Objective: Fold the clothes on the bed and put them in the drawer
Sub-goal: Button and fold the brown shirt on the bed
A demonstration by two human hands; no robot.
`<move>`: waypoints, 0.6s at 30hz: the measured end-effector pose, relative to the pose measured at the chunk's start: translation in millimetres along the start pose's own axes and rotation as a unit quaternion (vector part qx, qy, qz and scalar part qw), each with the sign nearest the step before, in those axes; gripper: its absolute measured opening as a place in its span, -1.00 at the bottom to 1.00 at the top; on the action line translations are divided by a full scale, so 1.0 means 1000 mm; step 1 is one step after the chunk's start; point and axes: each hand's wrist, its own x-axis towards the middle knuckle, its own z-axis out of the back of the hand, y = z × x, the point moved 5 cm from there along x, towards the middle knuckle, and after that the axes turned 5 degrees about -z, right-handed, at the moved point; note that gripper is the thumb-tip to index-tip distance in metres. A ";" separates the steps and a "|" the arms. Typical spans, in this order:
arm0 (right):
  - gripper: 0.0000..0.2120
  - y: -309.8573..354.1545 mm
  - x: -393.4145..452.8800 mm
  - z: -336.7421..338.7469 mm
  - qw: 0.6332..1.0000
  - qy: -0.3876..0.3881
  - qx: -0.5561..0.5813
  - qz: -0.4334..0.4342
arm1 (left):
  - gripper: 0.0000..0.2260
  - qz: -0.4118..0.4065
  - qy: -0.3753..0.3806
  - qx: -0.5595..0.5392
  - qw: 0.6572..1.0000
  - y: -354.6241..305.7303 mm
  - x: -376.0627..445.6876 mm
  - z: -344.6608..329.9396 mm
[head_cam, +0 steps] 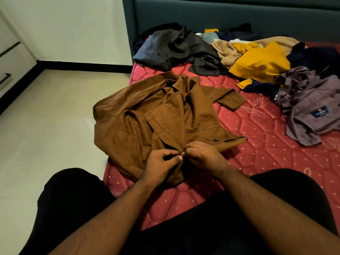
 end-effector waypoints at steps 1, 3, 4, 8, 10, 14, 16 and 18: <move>-0.83 0.000 0.001 0.001 1.000 0.006 -0.005 -0.005 | -0.89 -0.019 0.006 0.043 0.999 -0.001 -0.001 0.001; -0.81 -0.003 0.000 -0.001 0.999 0.027 0.001 -0.034 | -0.88 -0.074 0.025 0.160 0.984 -0.002 -0.003 0.001; -0.74 -0.006 -0.001 -0.003 0.998 0.041 0.008 -0.055 | -0.89 -0.113 0.032 0.218 0.969 -0.004 -0.005 0.001; -0.63 -0.013 -0.003 -0.011 0.990 0.073 0.063 -0.101 | -0.74 -0.223 -0.019 0.313 0.923 -0.010 -0.010 -0.001; -0.68 -0.018 -0.001 -0.010 0.988 0.057 0.082 -0.121 | -0.72 -0.225 -0.048 0.310 0.923 -0.011 -0.011 -0.001; -0.82 -0.017 0.000 -0.012 0.988 0.025 0.047 -0.148 | -0.70 -0.197 -0.080 0.322 0.922 -0.006 -0.011 -0.002; -0.83 -0.018 0.000 -0.013 0.986 0.020 0.032 -0.163 | -0.67 -0.193 -0.083 0.345 0.915 -0.004 -0.010 -0.004; -0.84 -0.019 -0.001 -0.014 0.985 0.022 0.024 -0.168 | -0.63 -0.184 -0.076 0.364 0.910 -0.003 -0.010 -0.006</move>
